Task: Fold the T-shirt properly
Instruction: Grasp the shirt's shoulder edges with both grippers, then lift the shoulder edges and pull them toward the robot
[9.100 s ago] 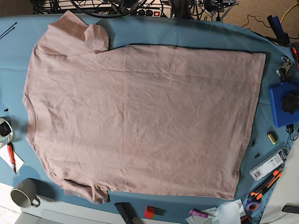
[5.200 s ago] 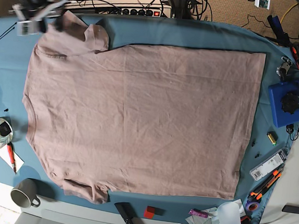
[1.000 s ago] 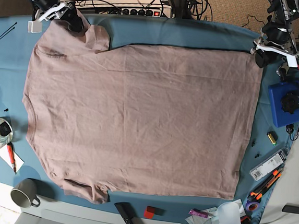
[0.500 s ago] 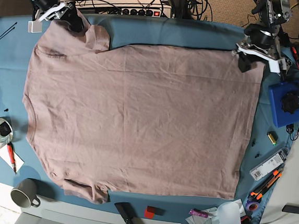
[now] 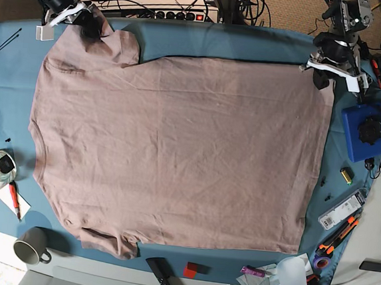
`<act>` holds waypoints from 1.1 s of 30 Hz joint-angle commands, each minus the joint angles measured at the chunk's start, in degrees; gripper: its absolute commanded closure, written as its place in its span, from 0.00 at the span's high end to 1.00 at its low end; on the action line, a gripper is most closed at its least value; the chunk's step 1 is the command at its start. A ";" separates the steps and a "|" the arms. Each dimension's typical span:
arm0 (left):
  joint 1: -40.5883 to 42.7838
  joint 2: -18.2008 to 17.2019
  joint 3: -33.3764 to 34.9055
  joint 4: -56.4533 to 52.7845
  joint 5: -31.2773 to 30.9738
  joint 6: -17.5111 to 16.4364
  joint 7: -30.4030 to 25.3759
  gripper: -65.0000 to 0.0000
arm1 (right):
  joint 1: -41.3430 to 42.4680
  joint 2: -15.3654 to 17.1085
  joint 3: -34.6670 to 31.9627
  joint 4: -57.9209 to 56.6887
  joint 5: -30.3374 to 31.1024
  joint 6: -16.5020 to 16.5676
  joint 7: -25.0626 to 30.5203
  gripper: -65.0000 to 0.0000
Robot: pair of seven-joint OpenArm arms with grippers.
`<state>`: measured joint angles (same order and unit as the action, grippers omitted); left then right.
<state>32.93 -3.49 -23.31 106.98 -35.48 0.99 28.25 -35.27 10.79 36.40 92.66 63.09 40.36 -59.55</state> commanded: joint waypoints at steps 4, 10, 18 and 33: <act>0.61 -0.20 -0.13 0.63 2.73 0.46 0.94 0.00 | -0.96 0.48 0.39 0.33 -1.09 -0.36 -3.78 0.00; 3.04 -0.20 -0.13 5.31 2.75 -2.54 3.89 0.00 | -2.80 0.50 4.85 0.35 3.45 -0.36 -6.40 0.00; 8.68 -0.20 -1.99 13.29 2.97 -2.54 3.93 0.00 | -7.96 0.66 8.33 0.37 12.81 -0.36 -11.34 0.00; 15.41 -0.20 -12.17 13.84 -5.31 -3.15 9.60 0.00 | -13.60 0.66 16.20 4.52 21.91 -0.36 -20.13 0.00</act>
<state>47.72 -3.31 -34.98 119.79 -40.49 -2.22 39.18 -47.97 10.61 51.96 96.44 83.90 39.88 -80.34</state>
